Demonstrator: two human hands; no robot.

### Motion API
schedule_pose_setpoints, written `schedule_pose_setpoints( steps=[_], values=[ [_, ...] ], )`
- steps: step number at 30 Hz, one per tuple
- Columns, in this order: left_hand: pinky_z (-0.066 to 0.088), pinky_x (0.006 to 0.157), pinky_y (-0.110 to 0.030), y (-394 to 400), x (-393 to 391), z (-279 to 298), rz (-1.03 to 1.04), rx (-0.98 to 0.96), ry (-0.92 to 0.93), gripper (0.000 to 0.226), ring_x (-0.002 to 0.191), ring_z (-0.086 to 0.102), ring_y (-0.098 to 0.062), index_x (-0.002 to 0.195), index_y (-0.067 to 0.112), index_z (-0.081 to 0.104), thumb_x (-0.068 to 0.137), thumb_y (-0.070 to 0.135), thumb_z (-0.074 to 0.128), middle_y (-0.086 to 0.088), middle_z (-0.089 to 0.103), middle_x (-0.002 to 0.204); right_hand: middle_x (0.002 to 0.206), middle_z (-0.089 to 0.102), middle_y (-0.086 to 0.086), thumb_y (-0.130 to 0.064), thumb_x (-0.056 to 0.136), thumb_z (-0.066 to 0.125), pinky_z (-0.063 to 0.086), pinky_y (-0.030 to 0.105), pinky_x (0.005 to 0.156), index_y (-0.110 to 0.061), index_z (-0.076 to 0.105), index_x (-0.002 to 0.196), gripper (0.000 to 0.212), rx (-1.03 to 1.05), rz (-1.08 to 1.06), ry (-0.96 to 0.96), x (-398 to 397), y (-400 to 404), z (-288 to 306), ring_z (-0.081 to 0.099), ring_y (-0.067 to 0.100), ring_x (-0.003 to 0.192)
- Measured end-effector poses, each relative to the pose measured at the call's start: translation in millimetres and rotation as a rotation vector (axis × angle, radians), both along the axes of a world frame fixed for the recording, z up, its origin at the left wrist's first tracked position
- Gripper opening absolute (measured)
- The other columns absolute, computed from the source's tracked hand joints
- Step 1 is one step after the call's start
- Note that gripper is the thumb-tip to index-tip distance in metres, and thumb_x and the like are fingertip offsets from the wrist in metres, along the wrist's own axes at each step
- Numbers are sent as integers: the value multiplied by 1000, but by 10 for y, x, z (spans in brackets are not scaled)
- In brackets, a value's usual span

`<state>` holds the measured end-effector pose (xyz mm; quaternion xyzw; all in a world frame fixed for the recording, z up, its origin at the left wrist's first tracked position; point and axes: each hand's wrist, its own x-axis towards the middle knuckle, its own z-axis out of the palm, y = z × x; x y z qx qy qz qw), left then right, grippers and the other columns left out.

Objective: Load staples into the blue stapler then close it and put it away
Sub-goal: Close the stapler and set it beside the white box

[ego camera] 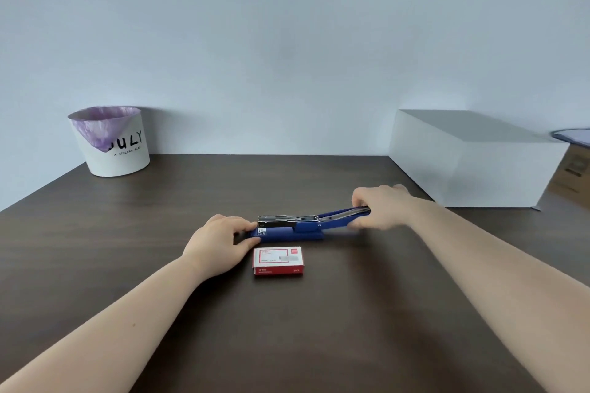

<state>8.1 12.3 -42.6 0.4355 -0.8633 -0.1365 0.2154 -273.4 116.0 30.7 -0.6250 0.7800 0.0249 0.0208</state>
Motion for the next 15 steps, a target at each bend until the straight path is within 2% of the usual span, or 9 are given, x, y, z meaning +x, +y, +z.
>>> schedule_pose_setpoints(
  steps=[3,5,7,9,11,13,15],
  values=[
    [45,96,-39,33,0,14,25,-1,-9,34,111,48,-16,118,33,59,85,41,57,15,66,110,95,60,-6,-45,73,72,47,35,79,-26,53,90,32,-124,36,-161,15,21,194,57,19,86],
    [44,98,-39,51,-5,24,38,6,-2,35,114,47,-15,119,33,59,85,41,57,15,66,112,89,58,-7,-33,70,78,45,29,72,-21,59,95,33,-308,83,-279,108,0,314,54,17,80],
    [43,99,-39,59,-6,23,44,12,12,36,115,46,-14,119,33,59,84,41,58,16,65,114,91,60,-6,-22,74,77,43,23,69,-19,62,105,35,-432,147,-416,292,-48,386,55,13,75],
    [43,99,-38,68,-8,24,45,15,16,36,116,46,-14,119,34,59,84,41,58,14,66,114,96,63,-4,-18,78,73,43,21,70,-19,62,112,36,-448,219,-506,498,-123,382,56,9,74],
    [44,97,-36,64,-8,31,51,20,17,35,115,46,-13,118,35,59,84,42,59,12,66,111,100,63,-7,-21,82,70,40,19,74,-21,62,118,37,-417,271,-496,678,-214,323,56,7,78],
    [44,96,-35,59,-4,35,58,28,19,36,115,46,-13,118,35,59,83,43,59,11,66,110,95,61,-11,-22,84,66,35,14,67,-18,64,117,33,-367,329,-421,818,-314,241,50,-3,71],
    [45,96,-35,59,6,35,65,36,18,37,115,46,-12,118,36,59,82,44,59,9,66,109,100,65,-6,-21,86,62,35,17,69,-16,66,115,30,-296,380,-320,941,-405,143,48,-2,70]
  ],
)
